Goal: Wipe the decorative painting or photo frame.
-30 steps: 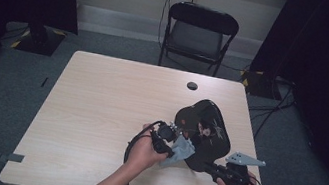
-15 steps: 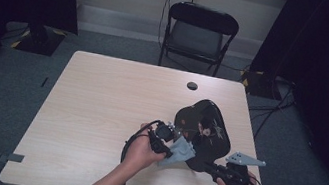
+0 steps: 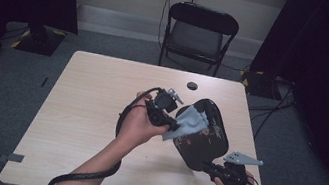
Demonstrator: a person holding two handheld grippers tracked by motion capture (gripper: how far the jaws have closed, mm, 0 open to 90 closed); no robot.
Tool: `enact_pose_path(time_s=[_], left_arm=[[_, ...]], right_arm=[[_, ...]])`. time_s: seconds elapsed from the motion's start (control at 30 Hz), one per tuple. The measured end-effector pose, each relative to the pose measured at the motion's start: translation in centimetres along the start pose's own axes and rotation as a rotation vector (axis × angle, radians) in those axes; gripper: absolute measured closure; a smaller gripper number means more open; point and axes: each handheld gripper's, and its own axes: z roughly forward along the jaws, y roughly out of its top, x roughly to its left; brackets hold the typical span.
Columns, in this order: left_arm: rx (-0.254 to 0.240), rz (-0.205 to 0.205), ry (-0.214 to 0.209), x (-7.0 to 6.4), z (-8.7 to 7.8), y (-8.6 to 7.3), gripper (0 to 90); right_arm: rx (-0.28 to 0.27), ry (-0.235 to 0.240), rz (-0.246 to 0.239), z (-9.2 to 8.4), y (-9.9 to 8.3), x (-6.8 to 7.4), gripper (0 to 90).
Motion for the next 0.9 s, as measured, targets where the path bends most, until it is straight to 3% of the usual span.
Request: enact_pose_path(time_s=[0.1,0.33,0.53,0.9], left_arm=[[-0.037,0.004,-0.010,-0.4,-1.2,1.8,80.3],[-0.016,-0.002,-0.025,-0.5,0.3,2.2,80.4],[0.021,0.016,-0.016,-0.6,2.3,1.2,80.4],[0.072,-0.004,-0.014,-0.3,5.5,-1.8,80.4]], right_arm=[[-0.002,-0.001,0.001,0.0,0.0,0.0,79.1],[-0.001,-0.002,0.001,0.1,0.0,0.1,79.1],[-0.001,-0.001,-0.001,0.1,0.1,0.0,79.1],[-0.002,-0.004,0.000,0.1,0.1,0.1,79.0]])
